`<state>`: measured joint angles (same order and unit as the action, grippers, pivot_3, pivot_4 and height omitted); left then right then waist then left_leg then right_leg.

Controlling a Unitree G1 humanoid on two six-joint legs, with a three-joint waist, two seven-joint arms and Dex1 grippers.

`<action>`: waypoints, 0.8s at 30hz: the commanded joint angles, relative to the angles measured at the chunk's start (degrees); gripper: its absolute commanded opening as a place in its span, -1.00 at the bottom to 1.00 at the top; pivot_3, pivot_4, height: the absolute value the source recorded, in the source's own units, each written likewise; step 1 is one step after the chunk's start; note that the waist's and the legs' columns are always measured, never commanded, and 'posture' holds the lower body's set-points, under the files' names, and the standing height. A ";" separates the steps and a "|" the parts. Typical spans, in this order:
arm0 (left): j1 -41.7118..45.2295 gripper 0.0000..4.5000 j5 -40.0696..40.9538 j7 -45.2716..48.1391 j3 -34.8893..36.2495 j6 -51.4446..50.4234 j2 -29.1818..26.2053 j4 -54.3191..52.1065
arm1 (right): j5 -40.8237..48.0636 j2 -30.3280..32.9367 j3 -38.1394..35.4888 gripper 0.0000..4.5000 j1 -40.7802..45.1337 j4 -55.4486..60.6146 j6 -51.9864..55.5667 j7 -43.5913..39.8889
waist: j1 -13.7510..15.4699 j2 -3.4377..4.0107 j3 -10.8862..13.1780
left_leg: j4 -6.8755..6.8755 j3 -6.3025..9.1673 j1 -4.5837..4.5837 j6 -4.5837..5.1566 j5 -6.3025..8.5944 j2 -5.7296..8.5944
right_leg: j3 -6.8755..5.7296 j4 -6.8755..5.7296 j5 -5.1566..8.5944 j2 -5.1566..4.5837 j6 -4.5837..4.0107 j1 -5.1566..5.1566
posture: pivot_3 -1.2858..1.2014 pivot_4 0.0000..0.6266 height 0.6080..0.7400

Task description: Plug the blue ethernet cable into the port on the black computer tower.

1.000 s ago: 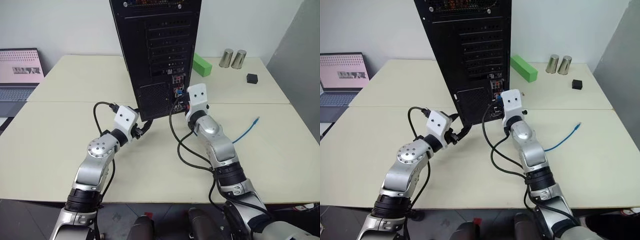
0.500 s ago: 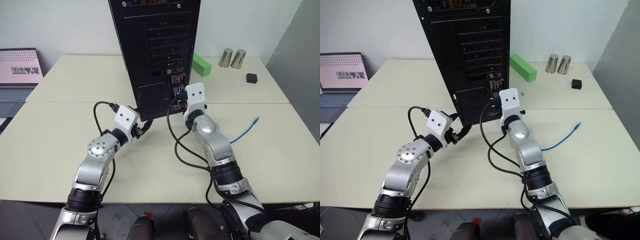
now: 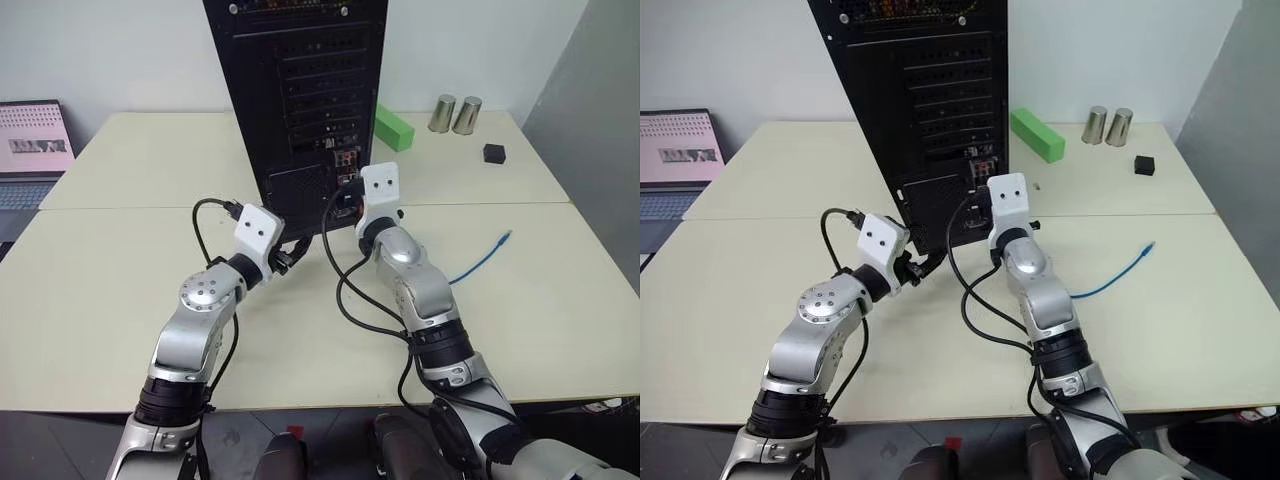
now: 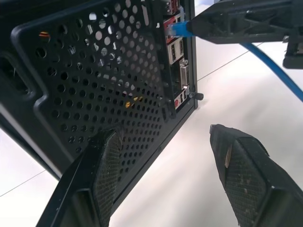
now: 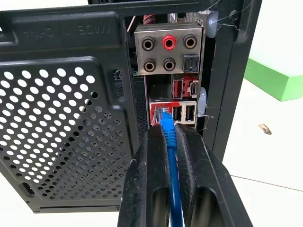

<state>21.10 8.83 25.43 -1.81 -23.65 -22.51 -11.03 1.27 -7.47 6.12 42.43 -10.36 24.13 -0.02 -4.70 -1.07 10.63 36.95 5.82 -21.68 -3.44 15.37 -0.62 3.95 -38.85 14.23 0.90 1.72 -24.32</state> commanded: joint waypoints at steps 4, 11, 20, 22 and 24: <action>1.19 0.39 0.47 -0.45 1.06 -0.39 0.36 -2.57 | 1.23 -3.59 0.35 -1.00 4.46 -1.49 -1.29 -0.02 | -0.14 0.00 0.00 | 0.01 -0.02 0.01 0.00 0.00 0.00 | 0.01 0.00 0.00 0.00 0.01 0.00 | 0.03 -0.52 1.00; 1.23 0.39 0.46 -0.50 1.02 -0.54 0.58 -2.65 | 1.84 -3.92 0.03 -1.00 5.51 -3.32 -2.16 0.09 | -0.21 0.00 0.00 | 0.02 -0.04 0.05 0.00 0.00 0.00 | 0.05 -0.02 0.01 0.02 0.01 0.01 | 0.03 -0.52 1.00; 0.92 0.39 0.38 -0.66 1.03 -0.72 0.64 -3.29 | 2.33 -3.61 0.42 -1.00 6.18 -5.12 -3.34 -0.11 | -0.41 0.00 0.00 | 0.02 -0.11 0.12 0.00 0.00 -0.03 | 0.11 -0.06 0.00 0.03 0.01 0.02 | 0.03 -0.52 1.00; 0.75 0.39 0.28 -0.66 1.16 -0.47 0.51 -3.13 | 2.48 -2.93 0.92 -1.00 5.10 -4.23 -2.90 -1.01 | -0.42 0.00 0.00 | 0.02 -0.12 0.15 0.00 0.00 -0.03 | 0.11 -0.07 0.00 0.05 0.01 0.03 | 0.03 -0.52 1.00; 0.65 0.40 0.11 -0.74 1.25 -0.25 0.40 -2.87 | 2.43 -1.85 1.27 -0.85 3.58 -2.72 -1.88 -1.76 | -0.45 0.00 0.00 | 0.02 -0.12 0.16 0.00 0.00 -0.04 | 0.11 -0.08 0.00 0.06 0.01 0.03 | 0.03 -0.52 1.00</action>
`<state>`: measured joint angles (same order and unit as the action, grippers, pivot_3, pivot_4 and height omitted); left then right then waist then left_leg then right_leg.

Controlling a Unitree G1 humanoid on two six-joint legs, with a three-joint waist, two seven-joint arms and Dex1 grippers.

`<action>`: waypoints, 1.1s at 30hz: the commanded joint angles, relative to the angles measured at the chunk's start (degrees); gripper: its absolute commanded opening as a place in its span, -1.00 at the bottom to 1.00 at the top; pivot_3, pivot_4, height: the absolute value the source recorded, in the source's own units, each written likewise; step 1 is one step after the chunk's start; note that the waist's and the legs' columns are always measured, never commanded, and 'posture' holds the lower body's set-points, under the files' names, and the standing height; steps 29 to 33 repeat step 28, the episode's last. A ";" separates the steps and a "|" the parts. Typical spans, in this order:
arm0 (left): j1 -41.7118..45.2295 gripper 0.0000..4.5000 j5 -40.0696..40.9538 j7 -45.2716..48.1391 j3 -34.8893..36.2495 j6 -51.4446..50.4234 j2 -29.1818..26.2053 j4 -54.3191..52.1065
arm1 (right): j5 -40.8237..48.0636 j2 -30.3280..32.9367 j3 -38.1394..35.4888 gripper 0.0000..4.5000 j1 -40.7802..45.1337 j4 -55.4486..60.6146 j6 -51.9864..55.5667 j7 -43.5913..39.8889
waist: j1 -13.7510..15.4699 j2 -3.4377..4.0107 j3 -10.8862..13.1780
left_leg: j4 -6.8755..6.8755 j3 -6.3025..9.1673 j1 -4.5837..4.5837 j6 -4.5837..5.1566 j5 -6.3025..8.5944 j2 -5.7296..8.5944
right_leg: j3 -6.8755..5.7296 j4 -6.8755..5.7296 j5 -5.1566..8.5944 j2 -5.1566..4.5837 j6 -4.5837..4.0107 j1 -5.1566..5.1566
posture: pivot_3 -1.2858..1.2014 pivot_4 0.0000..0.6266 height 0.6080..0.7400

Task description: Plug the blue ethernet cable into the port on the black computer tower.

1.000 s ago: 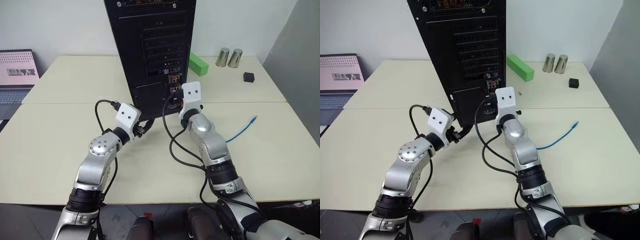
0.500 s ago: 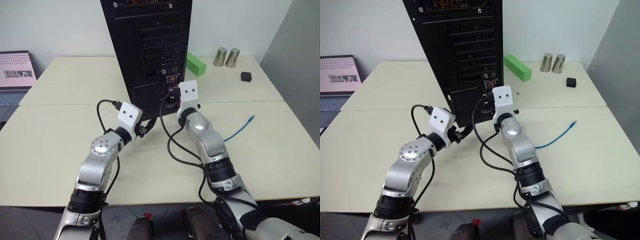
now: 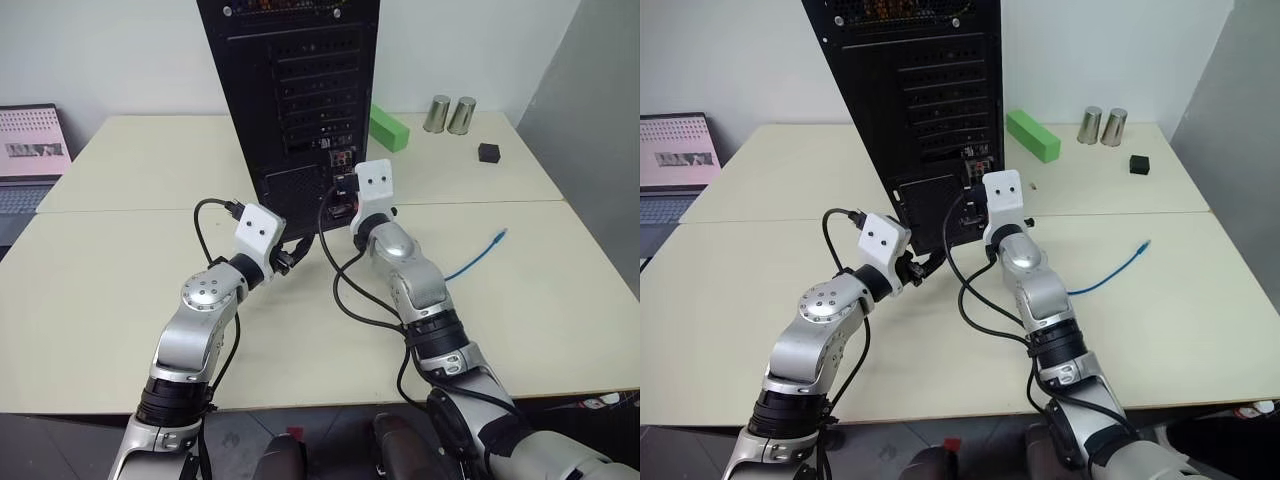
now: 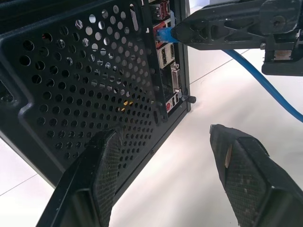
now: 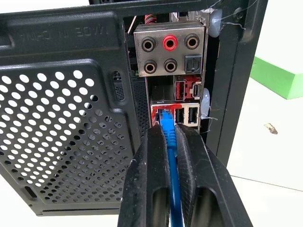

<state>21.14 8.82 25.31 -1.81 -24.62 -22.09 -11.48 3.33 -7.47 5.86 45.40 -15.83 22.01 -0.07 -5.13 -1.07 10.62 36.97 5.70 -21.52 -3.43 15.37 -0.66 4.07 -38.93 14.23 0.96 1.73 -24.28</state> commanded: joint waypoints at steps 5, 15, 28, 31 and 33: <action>0.32 0.41 -0.04 -0.68 1.33 0.73 -0.31 -2.19 | 0.16 2.32 2.34 -0.39 -4.65 9.75 4.10 -4.97 | 0.12 0.00 0.00 | -0.03 0.04 -0.05 0.00 0.00 0.00 | -0.03 0.02 0.01 0.00 0.00 -0.01 | 0.03 -0.52 1.00; 0.50 0.41 1.04 3.69 2.03 -3.29 -6.00 -3.03 | 9.84 19.69 0.93 0.52 -16.09 37.52 16.34 -24.01 | 0.74 0.00 0.01 | -0.05 0.23 -0.37 -0.01 0.01 0.13 | -0.21 0.32 0.01 -0.16 0.03 -0.07 | 0.03 -0.52 1.00; 1.29 0.41 5.57 9.95 5.10 -0.74 -9.24 -2.42 | 24.16 37.19 -8.03 0.76 -18.17 45.13 20.46 -38.53 | 0.71 -0.04 0.06 | -0.01 0.25 -0.28 0.00 0.01 0.09 | -0.26 0.38 0.02 -0.07 0.03 0.07 | 0.03 -0.52 1.00; 1.29 0.41 5.57 9.95 5.10 -0.74 -9.24 -2.42 | 24.16 37.19 -8.03 0.76 -18.17 45.13 20.46 -38.53 | 0.71 -0.04 0.06 | -0.01 0.25 -0.28 0.00 0.01 0.09 | -0.26 0.38 0.02 -0.07 0.03 0.07 | 0.03 -0.52 1.00; 1.29 0.41 5.57 9.95 5.10 -0.74 -9.24 -2.42 | 24.16 37.19 -8.03 0.76 -18.17 45.13 20.46 -38.53 | 0.71 -0.04 0.06 | -0.01 0.25 -0.28 0.00 0.01 0.09 | -0.26 0.38 0.02 -0.07 0.03 0.07 | 0.03 -0.52 1.00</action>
